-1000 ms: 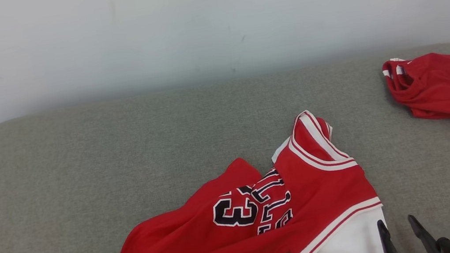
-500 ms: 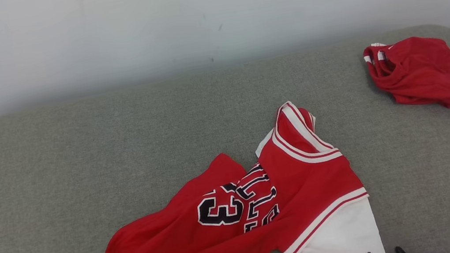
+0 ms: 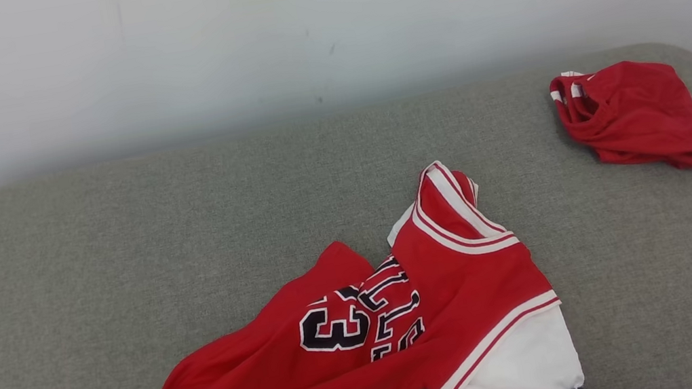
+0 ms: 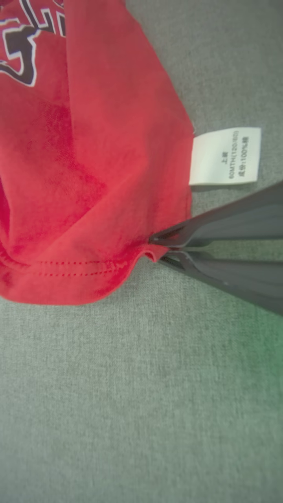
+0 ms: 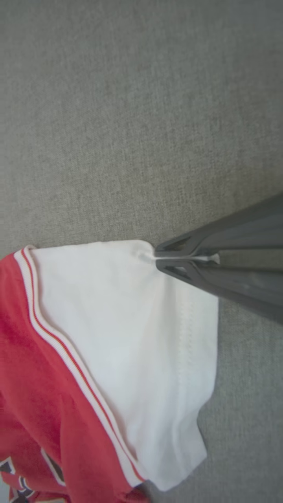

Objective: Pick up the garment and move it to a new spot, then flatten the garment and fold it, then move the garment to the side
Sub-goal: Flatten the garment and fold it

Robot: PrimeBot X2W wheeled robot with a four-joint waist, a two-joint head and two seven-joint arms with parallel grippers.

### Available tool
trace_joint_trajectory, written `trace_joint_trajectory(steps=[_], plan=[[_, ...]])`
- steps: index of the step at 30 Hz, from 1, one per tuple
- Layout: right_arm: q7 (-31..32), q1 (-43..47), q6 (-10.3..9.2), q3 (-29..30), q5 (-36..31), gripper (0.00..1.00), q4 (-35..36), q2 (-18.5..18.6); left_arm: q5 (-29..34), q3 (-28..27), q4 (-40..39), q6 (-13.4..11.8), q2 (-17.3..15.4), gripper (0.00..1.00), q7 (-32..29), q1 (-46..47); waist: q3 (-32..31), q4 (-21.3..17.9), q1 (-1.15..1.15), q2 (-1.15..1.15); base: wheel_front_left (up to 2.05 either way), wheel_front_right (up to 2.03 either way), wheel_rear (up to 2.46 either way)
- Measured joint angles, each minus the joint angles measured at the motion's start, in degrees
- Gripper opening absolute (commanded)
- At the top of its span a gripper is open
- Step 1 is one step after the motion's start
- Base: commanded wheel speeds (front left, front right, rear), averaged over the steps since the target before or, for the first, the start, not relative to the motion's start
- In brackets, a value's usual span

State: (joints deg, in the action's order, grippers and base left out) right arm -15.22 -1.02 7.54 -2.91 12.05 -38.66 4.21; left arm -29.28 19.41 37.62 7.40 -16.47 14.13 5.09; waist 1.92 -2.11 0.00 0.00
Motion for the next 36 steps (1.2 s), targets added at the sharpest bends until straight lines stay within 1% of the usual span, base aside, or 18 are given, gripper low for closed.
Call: trace_joint_trajectory(steps=[3,5,9,12,14,16,18,20,23,27,30,36], plan=[[0.12,0.18,0.0,0.03,0.94,0.0,3.54,0.42,-2.52,-2.66,-2.48,0.02,0.37,0.0,0.59,-1.55,-0.54,-0.14,0.0,0.0,0.0,0.0,0.0],[0.11,0.58,0.0,0.12,1.93,0.0,7.64,0.65,-2.48,-3.57,-5.77,-0.02,0.41,0.0,0.74,-3.4,-0.75,-0.06,0.0,0.0,0.0,0.0,0.0],[0.11,1.58,0.0,0.0,4.04,0.0,15.48,0.96,-1.76,-5.05,-13.85,-1.42,-0.26,0.0,0.76,-5.22,-0.6,0.47,0.0,0.0,0.0,0.0,0.0],[0.52,-1.31,0.0,-1.57,4.91,0.0,19.94,3.07,-1.6,-5.58,-20.64,-1.86,-1.85,0.0,-0.91,-3.8,0.03,0.55,0.0,0.0,0.0,0.0,0.0],[1.66,-5.61,0.0,-2.26,5.7,0.0,22.58,4.39,-2.5,-6.37,-24.36,-1.82,-2.83,0.0,-3.55,-0.07,0.77,0.55,0.0,0.0,0.0,0.0,0.0],[3.15,-11.29,0.0,-3.18,5.75,0.0,24.26,6.34,-1.9,-6.16,-27.49,-1.51,-5.21,0.0,-7.05,5.34,1.81,0.52,0.0,0.0,0.0,0.0,0.0],[4.49,-18.29,0.0,-3.33,6.42,0.0,24.98,7.45,-3.9,-6.65,-29.13,-1.21,-6.11,0.0,-10.7,11.69,3.14,0.46,0.0,0.01,0.0,0.0,0.0],[5.78,-25.83,0.0,-3.78,6.64,0.0,25.06,8.73,-2.97,-5.26,-29.94,-0.74,-8.64,0.0,-14.24,18.85,4.76,0.38,0.01,0.01,0.0,0.0,0.0],[8.24,-38.34,0.0,-3.41,8.81,0.0,23.2,9.09,-6.41,-4.74,-29.02,-0.26,-9.87,0.0,-19.39,30.92,7.7,0.27,0.02,0.01,0.0,0.0,0.0],[11.89,-55.71,0.0,-3.8,9.43,0.0,18.53,9.77,-10.68,-4.6,-24.21,0.0,-10.68,0.0,-24.19,46.75,12.25,0.23,0.02,0.01,0.0,0.0,0.0],[13.59,-68.8,0.0,-5.25,8.84,0.0,14.7,10.2,-11.9,-3.93,-19.4,0.01,-11.11,0.0,-25.9,57.84,15.93,0.27,0.03,0.01,0.0,0.0,0.0],[15.02,-89.74,0.0,-5.12,7.83,0.0,3.98,9.36,-12.17,-2.97,-9.37,0.02,-10.66,0.0,-25.77,76.61,22.89,0.4,0.03,0.02,0.0,0.0,0.0]])
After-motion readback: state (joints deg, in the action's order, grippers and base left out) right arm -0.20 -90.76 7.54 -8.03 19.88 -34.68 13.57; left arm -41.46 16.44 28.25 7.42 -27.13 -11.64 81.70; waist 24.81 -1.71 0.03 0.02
